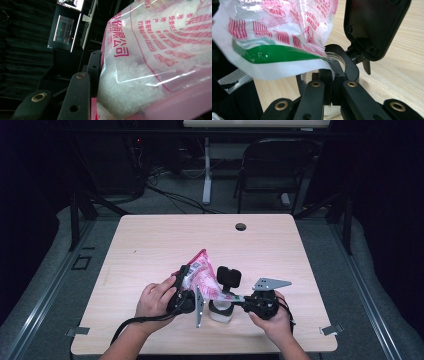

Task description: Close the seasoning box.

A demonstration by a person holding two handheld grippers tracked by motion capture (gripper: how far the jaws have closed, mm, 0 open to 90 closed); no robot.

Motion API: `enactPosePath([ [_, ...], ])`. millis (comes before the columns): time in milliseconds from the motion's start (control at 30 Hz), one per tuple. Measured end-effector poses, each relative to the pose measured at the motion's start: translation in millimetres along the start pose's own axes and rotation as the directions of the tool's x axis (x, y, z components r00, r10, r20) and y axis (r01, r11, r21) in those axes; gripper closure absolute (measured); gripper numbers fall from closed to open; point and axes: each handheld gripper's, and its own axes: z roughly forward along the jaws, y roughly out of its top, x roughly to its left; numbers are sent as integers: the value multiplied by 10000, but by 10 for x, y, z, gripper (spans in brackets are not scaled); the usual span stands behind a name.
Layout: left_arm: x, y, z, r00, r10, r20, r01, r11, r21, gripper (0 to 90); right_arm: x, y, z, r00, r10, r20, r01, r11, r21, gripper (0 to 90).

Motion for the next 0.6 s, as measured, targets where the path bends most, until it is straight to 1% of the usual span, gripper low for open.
enactPosePath([
  [67,1,1,3,9999,103,65,-103,9999,63,686,2,1,-8,10000,54,45,-54,9999,-116,900],
  [200,9,0,5,9998,150,103,-151,9998,112,693,8,7,-17,10000,58,-44,-59,9996,-271,900],
  [267,9,-6,12,9998,180,80,-181,9998,79,695,14,14,-27,10000,-54,-17,54,9998,-214,898],
  [300,9,-9,13,9998,196,94,-197,9998,84,696,24,14,-25,10000,-3,-40,2,9995,-318,896],
  [333,8,-11,13,9997,200,123,-201,9998,88,697,20,20,-34,9999,-96,-59,94,9996,-266,889],
  [367,3,-12,13,9996,219,162,-221,9997,95,697,21,23,-37,9999,-103,-100,100,9994,-327,881],
  [400,0,-13,12,9994,294,169,-296,9995,122,697,27,23,-37,9999,-55,-134,50,9991,-425,879],
  [600,0,-25,8,9991,317,275,-322,9993,167,702,43,37,-61,9998,-156,-92,151,9986,-500,866],
])
